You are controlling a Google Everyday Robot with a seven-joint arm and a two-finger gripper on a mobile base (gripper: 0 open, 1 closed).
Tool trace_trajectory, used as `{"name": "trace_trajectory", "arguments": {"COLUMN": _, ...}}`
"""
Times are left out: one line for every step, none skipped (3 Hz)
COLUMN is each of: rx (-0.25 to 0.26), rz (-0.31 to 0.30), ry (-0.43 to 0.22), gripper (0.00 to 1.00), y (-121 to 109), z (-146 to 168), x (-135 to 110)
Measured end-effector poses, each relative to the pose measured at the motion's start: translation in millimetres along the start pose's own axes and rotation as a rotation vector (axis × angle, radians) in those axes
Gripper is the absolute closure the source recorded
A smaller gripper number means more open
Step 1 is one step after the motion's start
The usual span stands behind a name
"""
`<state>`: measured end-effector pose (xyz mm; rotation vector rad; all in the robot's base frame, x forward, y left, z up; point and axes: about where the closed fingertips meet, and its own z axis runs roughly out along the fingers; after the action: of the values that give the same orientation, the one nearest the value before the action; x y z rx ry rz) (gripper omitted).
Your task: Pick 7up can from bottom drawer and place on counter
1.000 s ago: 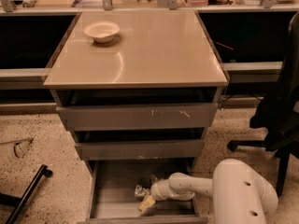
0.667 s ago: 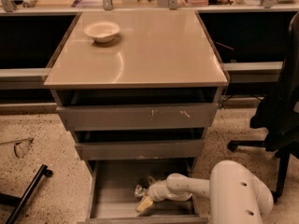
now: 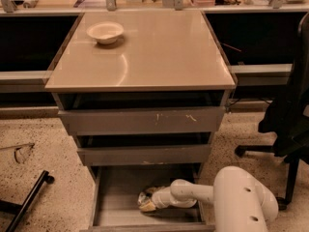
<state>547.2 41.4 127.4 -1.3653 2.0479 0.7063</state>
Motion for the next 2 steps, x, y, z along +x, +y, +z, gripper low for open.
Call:
{"name": "trace_trajectory", "arguments": {"rx": 0.000, "rz": 0.000, "ry": 0.000, "gripper": 0.64, "y": 0.0, "z": 0.0, "x": 0.0}}
{"name": "trace_trajectory", "arguments": {"rx": -0.019, "rz": 0.009, "ry": -0.074, "gripper": 0.87, "y": 6.3, "z": -25.8, "x": -13.2}}
